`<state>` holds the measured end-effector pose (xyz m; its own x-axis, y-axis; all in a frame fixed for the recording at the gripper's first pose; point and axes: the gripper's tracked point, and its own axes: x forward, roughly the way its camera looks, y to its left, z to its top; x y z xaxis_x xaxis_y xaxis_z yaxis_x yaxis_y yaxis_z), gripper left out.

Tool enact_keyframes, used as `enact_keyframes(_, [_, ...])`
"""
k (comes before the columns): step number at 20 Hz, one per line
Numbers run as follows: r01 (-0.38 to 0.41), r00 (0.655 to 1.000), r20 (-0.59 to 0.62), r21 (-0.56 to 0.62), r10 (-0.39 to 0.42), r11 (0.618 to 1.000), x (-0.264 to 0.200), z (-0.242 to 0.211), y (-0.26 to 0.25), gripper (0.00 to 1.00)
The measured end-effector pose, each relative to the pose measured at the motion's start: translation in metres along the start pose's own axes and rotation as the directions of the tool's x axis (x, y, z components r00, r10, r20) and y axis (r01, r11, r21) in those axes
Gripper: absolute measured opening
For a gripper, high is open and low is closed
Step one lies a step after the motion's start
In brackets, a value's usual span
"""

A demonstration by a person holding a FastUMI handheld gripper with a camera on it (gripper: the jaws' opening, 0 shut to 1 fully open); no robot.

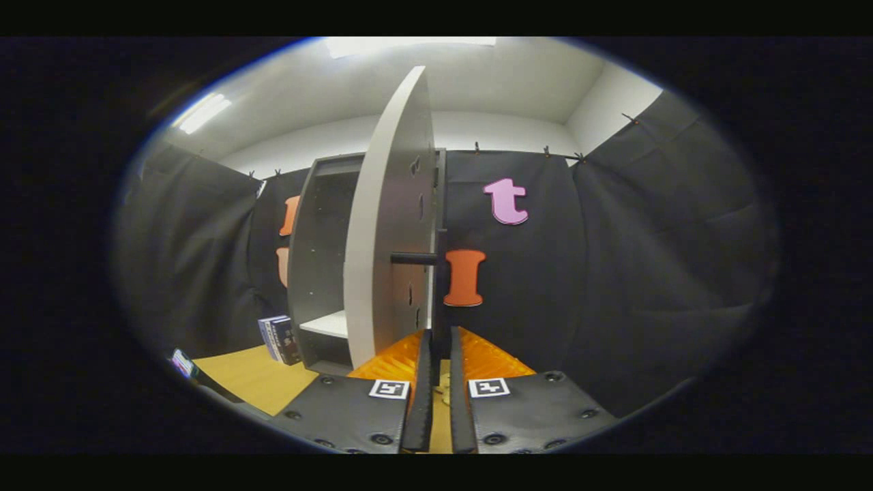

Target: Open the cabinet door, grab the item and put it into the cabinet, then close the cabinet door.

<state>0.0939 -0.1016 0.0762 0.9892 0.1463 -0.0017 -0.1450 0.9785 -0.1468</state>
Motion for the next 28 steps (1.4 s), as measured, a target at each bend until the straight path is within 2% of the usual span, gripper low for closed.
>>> enact_keyframes(6, [0.08,0.997,-0.005,-0.06,-0.08,0.995,-0.042,0.002,0.01,0.17])
enact_keyframes(9, [0.159,0.987,0.005,-0.054,-0.159,0.986,-0.069,0.005,0.015,0.17])
enact_keyframes(11, [0.181,0.983,0.018,-0.046,-0.18,0.982,-0.086,0.005,0.037,0.17])
enact_keyframes(14, [0.171,0.985,0.017,-0.039,-0.17,0.985,-0.101,0.0,0.08,0.17])
enact_keyframes(19, [0.12,0.992,-0.037,-0.002,-0.12,0.993,-0.078,-0.026,0.131,0.17])
enact_keyframes(23, [0.028,0.994,-0.103,0.078,-0.02,0.997,-0.046,-0.06,0.17,0.42])
enact_keyframes(28, [0.008,0.979,-0.202,0.093,0.011,0.996,0.007,-0.118,0.208,0.74])
